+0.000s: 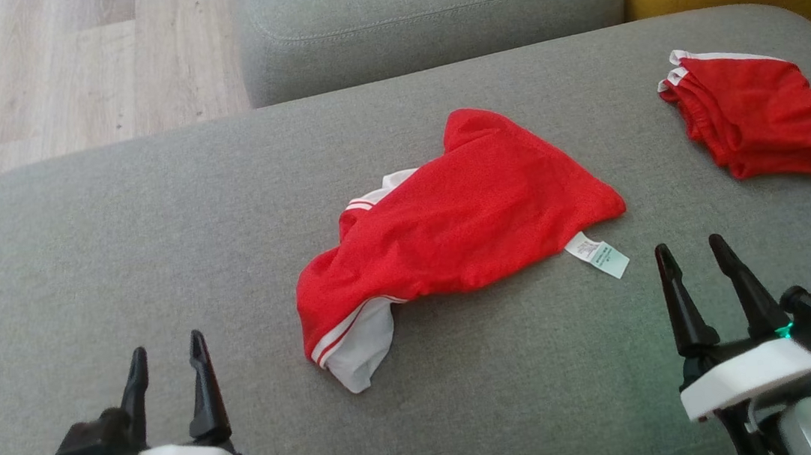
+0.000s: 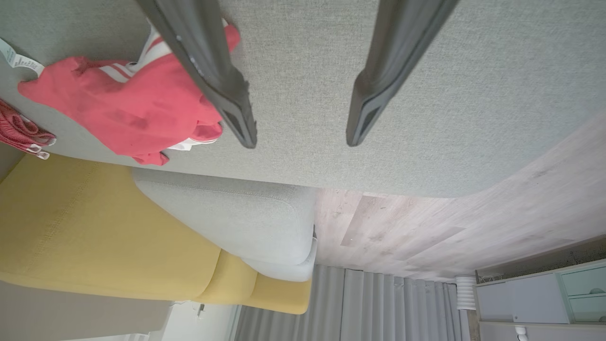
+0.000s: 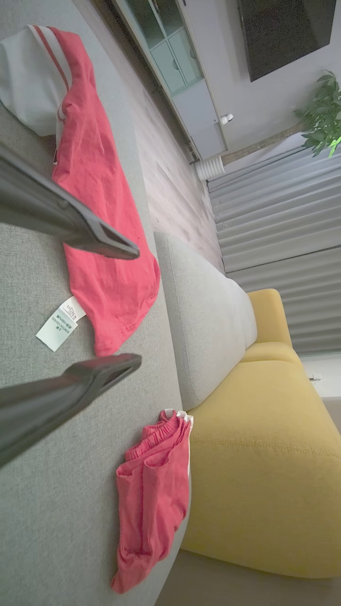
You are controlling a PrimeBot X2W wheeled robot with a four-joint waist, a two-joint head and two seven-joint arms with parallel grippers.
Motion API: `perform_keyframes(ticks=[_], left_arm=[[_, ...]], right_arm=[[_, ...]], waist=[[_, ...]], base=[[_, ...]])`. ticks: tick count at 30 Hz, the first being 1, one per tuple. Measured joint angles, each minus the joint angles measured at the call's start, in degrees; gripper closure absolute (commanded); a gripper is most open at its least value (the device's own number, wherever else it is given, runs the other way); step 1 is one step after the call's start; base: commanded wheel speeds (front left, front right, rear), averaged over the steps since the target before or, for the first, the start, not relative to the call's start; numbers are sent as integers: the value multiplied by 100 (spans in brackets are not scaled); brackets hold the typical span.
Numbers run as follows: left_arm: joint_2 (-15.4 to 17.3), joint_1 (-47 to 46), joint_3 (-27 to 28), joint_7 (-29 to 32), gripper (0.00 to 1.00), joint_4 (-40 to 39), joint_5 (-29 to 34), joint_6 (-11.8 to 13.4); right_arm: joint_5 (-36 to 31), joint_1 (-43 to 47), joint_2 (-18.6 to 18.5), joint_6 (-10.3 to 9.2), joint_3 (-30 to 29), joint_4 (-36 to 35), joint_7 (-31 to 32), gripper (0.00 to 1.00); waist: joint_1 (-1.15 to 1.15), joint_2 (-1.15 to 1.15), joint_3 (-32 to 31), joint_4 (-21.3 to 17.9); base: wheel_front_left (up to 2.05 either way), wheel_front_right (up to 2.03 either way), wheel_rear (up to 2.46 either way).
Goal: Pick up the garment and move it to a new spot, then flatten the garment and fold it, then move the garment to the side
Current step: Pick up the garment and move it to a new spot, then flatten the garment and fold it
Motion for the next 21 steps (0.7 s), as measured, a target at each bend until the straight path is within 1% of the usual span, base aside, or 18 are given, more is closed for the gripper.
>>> perform_keyframes(ticks=[10, 13, 21], left_arm=[[-220, -4, 260, 0, 0, -4, 231, -260], [-240, -6, 353, 0, 0, 37, 282, -358], [-402, -24, 368, 0, 0, 67, 408, -493]], right_arm=[[-42, -12, 0, 0, -125, -80, 31, 0], [-46, -12, 0, 0, -143, -102, 47, 0], [-91, -92, -10, 0, -168, -45, 266, 0]], waist=[[0, 0, 17, 16], [0, 0, 26, 30], [0, 0, 53, 171]], base=[[0, 0, 0], [0, 0, 0], [0, 0, 0]])
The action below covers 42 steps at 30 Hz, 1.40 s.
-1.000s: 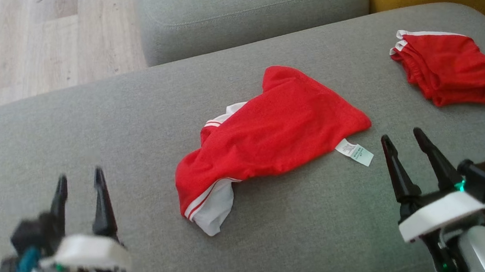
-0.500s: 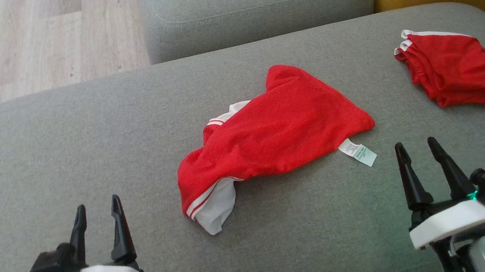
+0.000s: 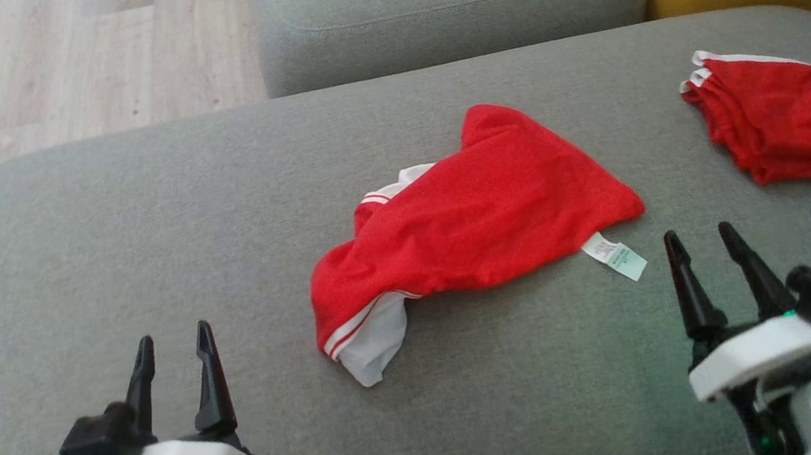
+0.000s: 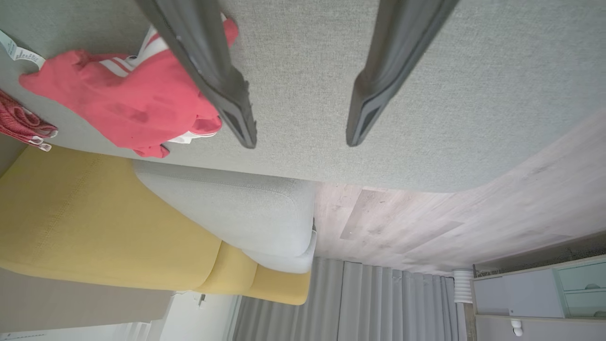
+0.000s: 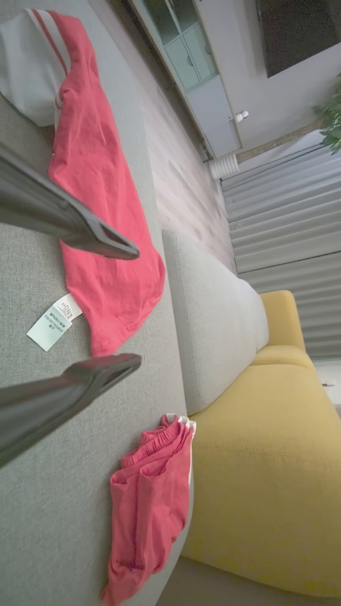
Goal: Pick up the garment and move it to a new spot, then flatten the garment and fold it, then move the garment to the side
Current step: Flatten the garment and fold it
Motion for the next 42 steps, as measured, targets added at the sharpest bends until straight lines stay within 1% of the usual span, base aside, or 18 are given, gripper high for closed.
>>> perform_keyframes(ticks=[4, 8, 14, 16, 18, 21, 25, 29, 30, 31, 32, 37, 39, 42], left_arm=[[-35, -87, 36, -1, 0, -1, 74, -60], [-114, -104, 47, -1, 0, 3, 131, -135], [-192, -448, -13, -1, 0, 43, 182, -249], [-211, -551, -16, -1, 0, 69, 182, -270], [-225, -603, -19, -1, 0, 116, 194, -315], [-249, -678, -19, -1, 0, 212, 268, -352], [-287, -773, -16, -1, 0, 248, 298, -370], [-298, -876, 16, -1, 0, 301, 333, -412], [-299, -888, 33, -1, 0, 313, 334, -414], [-300, -887, 57, -1, 0, 328, 336, -416], [-301, -886, 86, -1, 0, 347, 357, -416], [-308, -881, 152, -1, 0, 393, 374, -461], [-311, -872, 168, -1, 0, 407, 374, -463], [-315, -833, 220, -1, 0, 420, 374, -466]], right_arm=[[-37, -419, -51, 0, -187, 326, 427, 0], [-40, -979, -225, 0, -320, 835, 1043, 0], [169, -1985, -509, 0, -492, 1960, 2048, 0], [360, -2298, -576, 0, -597, 2339, 2385, 0], [378, -2557, -690, 0, -605, 2671, 2661, 0], [511, -2890, -766, 0, -649, 3139, 3095, 0], [561, -3136, -823, 0, -776, 3716, 3414, 0], [532, -3344, -878, 0, -954, 4086, 3519, 0], [531, -3401, -870, 0, -961, 4132, 3518, 18], [531, -3446, -854, 0, -961, 4179, 3516, 55], [531, -3460, -836, 0, -944, 4203, 3508, 100], [676, -3432, -684, 0, -681, 4170, 3290, 100], [727, -3431, -702, 0, -478, 3967, 3272, 100], [877, -3400, -801, 0, -122, 3470, 3361, 100]], waist=[[0, 0, 29, 172], [0, 0, 109, 373], [1, 0, 420, 691], [1, 0, 533, 803], [1, 0, 644, 914], [1, 0, 799, 1076], [1, 0, 964, 1255], [0, 0, 1057, 1363], [1, 0, 1058, 1367], [1, 0, 1046, 1362], [1, 0, 1025, 1349], [1, 0, 873, 1204], [0, 0, 790, 1110], [0, 0, 652, 922]], base=[[0, 0, 0], [0, 0, 0], [0, 0, 0], [0, 0, 0], [0, 0, 0], [0, 0, 0], [0, 0, 0], [0, 0, 0], [0, 0, 0], [0, 0, 0], [0, 0, 0], [0, 0, 0], [0, 0, 0], [0, 0, 0]])
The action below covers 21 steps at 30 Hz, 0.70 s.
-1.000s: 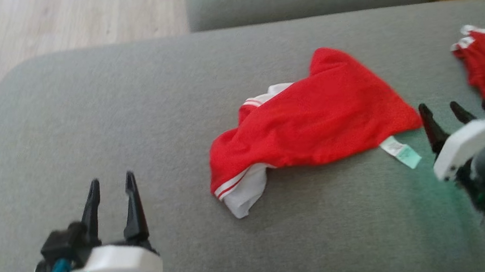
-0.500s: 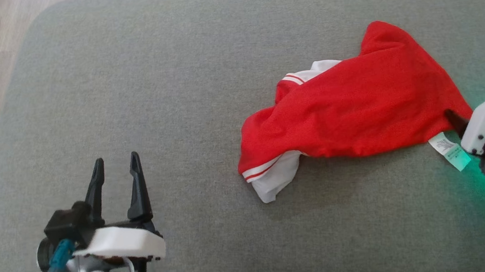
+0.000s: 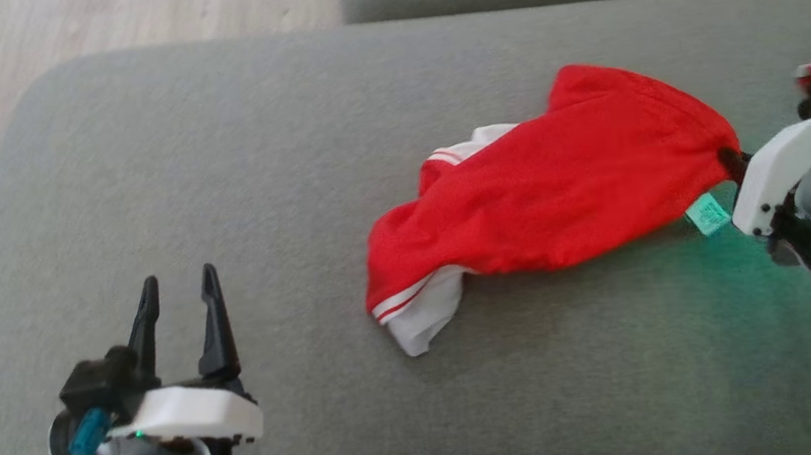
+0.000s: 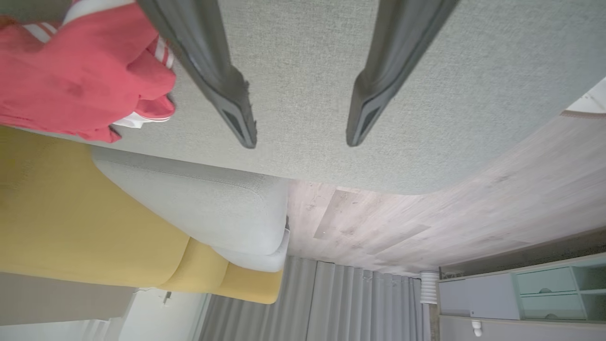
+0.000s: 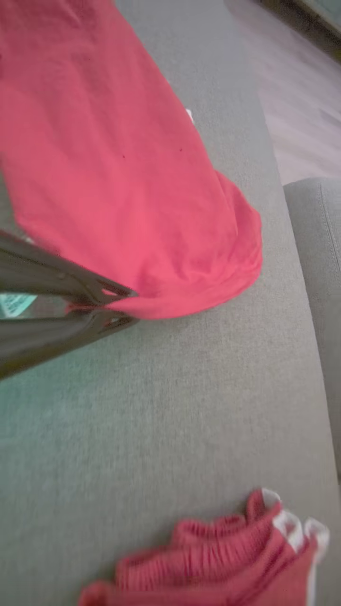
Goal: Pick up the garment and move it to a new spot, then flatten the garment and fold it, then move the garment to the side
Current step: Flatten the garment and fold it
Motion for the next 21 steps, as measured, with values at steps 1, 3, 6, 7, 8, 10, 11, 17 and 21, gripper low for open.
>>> perform_keyframes(ticks=[1, 3, 6, 7, 8, 10, 11, 17, 21], left_arm=[[-8, 80, 89, 0, 0, -2, -1, 5], [-8, 195, 143, 0, 0, -10, -8, 9], [-16, 338, 154, 0, 0, -13, -8, 13], [-15, 354, 167, 0, 0, -15, -8, 13], [-15, 361, 175, 0, 0, -22, -8, 13], [-18, 364, 172, 0, 0, -29, -8, 12], [-20, 364, 169, 0, 0, -30, -8, 11], [-29, 380, 134, 0, 0, -25, -8, 3], [-31, 393, 143, 0, 0, 57, -8, -25]], right_arm=[[93, 161, -162, 0, 258, -452, 221, 100], [215, 456, -372, 0, 417, -923, 517, 100], [279, 1086, -699, 0, 523, -1668, 1018, 100], [283, 1315, -782, 0, 511, -1913, 1174, 100], [282, 1552, -856, 0, 472, -2154, 1325, 100], [220, 2001, -969, 0, 323, -2577, 1631, 100], [154, 2222, -1010, 0, 229, -2755, 1770, 100], [-430, 3191, -730, 0, -408, -3422, 2105, 0], [-778, 3400, -229, 0, -715, -3802, 1920, 0]], waist=[[0, 0, -98, -145], [0, 0, -188, -300], [0, 0, -303, -537], [0, 0, -334, -612], [0, 0, -362, -685], [0, 0, -404, -808], [0, 0, -423, -855], [0, 0, -463, -885], [0, 0, -502, -797]], base=[[0, 0, 0], [0, 0, 0], [0, 0, 0], [0, 0, 0], [0, 0, 0], [0, 0, 0], [0, 0, 0], [0, 0, 0], [0, 0, 0]])
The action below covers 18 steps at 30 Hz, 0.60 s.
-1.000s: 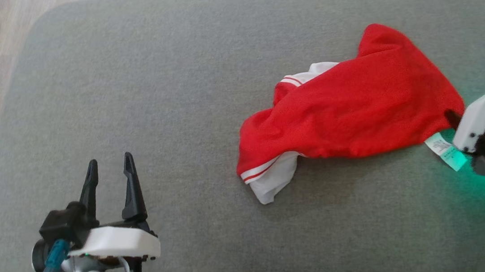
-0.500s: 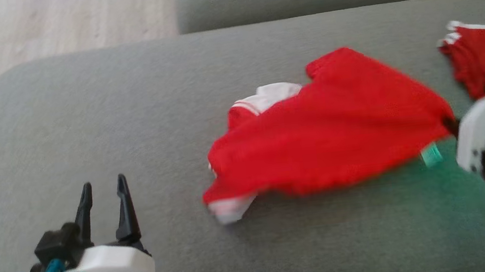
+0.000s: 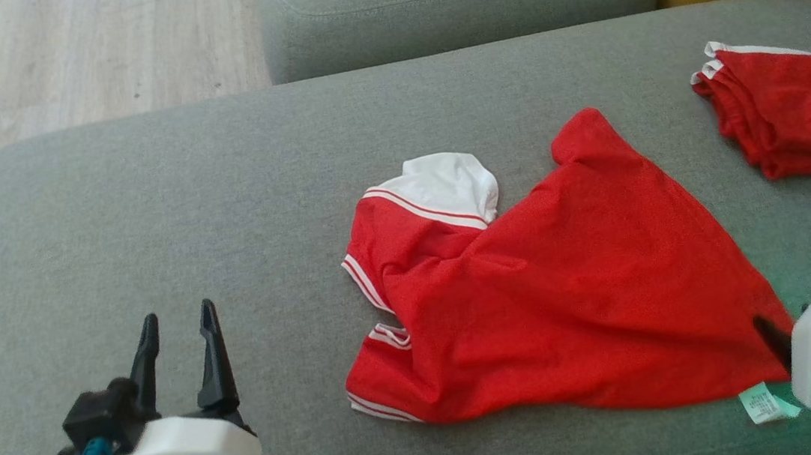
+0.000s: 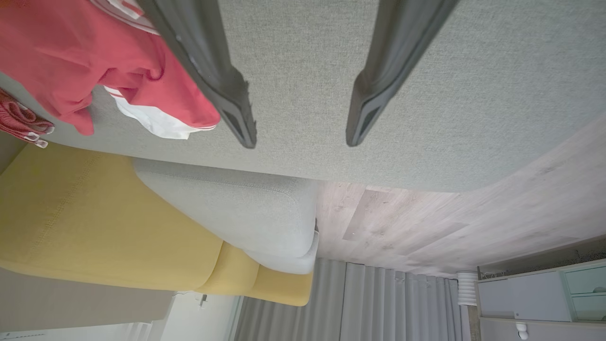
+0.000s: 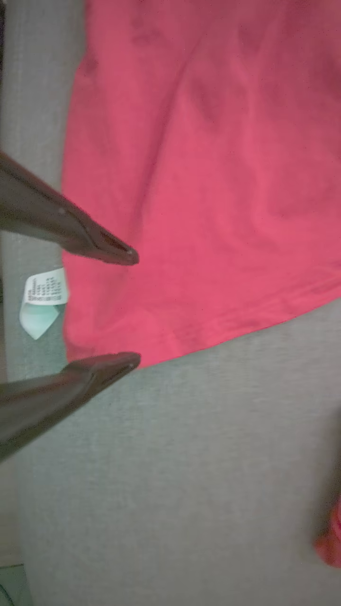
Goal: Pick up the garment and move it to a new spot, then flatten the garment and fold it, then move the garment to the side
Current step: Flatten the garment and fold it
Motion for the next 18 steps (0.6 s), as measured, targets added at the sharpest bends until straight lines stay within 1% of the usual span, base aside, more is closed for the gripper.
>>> perform_keyframes(ticks=[1, 2, 3, 6, 8, 9, 13, 16, 18], left_arm=[[0, 7, -1, 0, 0, 25, 0, -25], [0, 7, -1, 0, 0, 25, 0, -25], [-1, 14, -1, 0, 0, 44, 0, -29], [-1, 24, 12, 0, 0, 73, 0, -57], [-2, 24, 12, 0, 0, 78, 0, -73], [-3, 24, 12, 0, 0, 79, 0, -73], [-3, 24, 13, 0, 0, 79, 0, -78], [-3, 24, 13, 0, 0, 78, 0, -104], [-4, 23, 11, 0, 0, 78, 0, -143]], right_arm=[[-85, 20, 133, 0, -119, -159, -225, 0], [-85, 20, 133, 0, -119, -159, -225, 0], [-167, 29, 226, 0, -216, -322, -453, 0], [-323, 20, 579, 0, -542, -794, -1443, 0], [-409, 16, 861, 0, -631, -910, -2063, 0], [-419, 18, 1003, 0, -635, -906, -2365, 0], [-560, 47, 1267, 0, -455, -839, -3687, 0], [-613, 78, 1346, 0, -308, -539, -4418, 0], [-639, 82, 1397, 0, -169, -365, -4752, 0]], waist=[[0, 0, -10, 22], [0, 0, -10, 22], [0, 0, -23, 41], [0, 0, -64, 89], [0, 0, -81, 111], [0, 0, -87, 117], [0, 0, -90, 123], [0, 0, -72, 107], [0, 0, -61, 87]], base=[[0, 0, 0], [0, 0, 0], [0, 0, 0], [0, 0, 0], [0, 0, 0], [0, 0, 0], [0, 0, 0], [0, 0, 0], [0, 0, 0]])
